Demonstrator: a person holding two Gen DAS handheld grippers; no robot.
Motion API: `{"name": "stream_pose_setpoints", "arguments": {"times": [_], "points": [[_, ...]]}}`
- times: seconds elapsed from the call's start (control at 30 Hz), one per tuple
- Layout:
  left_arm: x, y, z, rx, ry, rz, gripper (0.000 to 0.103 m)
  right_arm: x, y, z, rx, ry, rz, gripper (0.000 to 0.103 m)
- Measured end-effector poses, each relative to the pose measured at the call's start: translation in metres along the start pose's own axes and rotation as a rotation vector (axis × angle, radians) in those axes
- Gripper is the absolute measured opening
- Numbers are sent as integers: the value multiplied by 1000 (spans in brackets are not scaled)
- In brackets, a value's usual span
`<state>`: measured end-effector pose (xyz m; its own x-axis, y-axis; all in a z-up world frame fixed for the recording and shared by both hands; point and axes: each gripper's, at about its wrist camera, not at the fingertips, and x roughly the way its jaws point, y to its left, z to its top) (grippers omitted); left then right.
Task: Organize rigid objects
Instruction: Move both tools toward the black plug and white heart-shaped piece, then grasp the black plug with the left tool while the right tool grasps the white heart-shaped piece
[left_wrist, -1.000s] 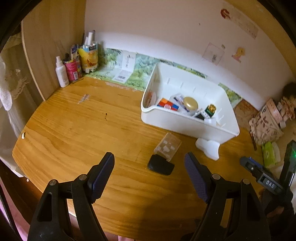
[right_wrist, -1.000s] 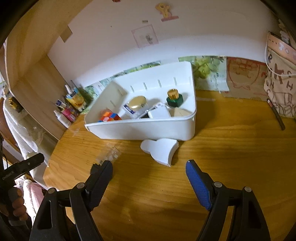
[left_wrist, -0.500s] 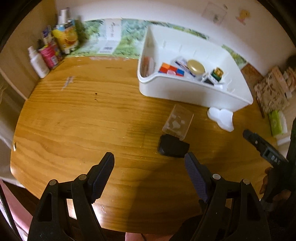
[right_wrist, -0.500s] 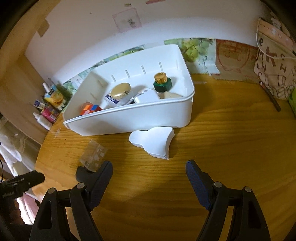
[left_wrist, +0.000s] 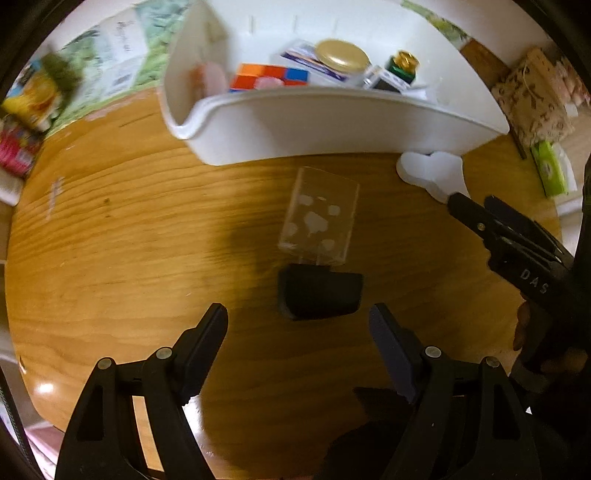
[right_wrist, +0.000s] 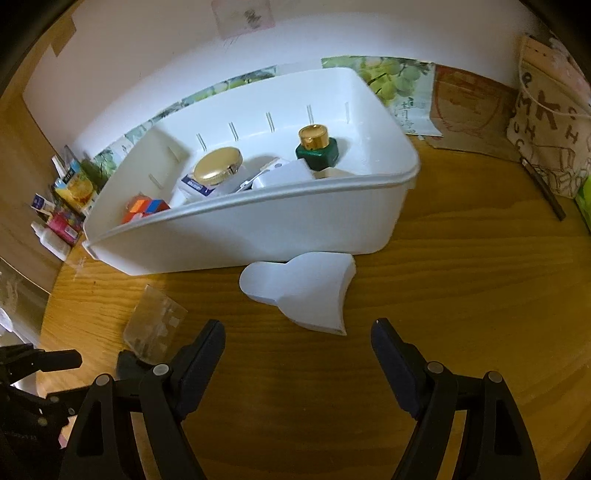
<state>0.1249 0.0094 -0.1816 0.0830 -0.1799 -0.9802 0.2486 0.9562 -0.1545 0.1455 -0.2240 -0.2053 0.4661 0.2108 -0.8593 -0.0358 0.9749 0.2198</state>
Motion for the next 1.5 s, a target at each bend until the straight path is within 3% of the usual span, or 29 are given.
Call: {"name": "stream_pose_setpoints", "arguments": {"times": [0.23, 0.63, 1.33, 1.43, 1.5], "points": [[21, -10, 12, 38, 79, -24, 81, 16, 9, 2, -36, 4, -26, 82], [45, -17, 29, 18, 165, -37, 81, 40, 19, 2, -79, 8, -56, 82], [51, -30, 55, -28, 155, -21, 80, 57, 39, 4, -163, -29, -134, 89], [49, -28, 57, -34, 142, -2, 69, 58, 39, 5, -161, -37, -135, 89], [46, -26, 59, -45, 136, -3, 69, 58, 39, 4, -158, -44, -135, 89]]}}
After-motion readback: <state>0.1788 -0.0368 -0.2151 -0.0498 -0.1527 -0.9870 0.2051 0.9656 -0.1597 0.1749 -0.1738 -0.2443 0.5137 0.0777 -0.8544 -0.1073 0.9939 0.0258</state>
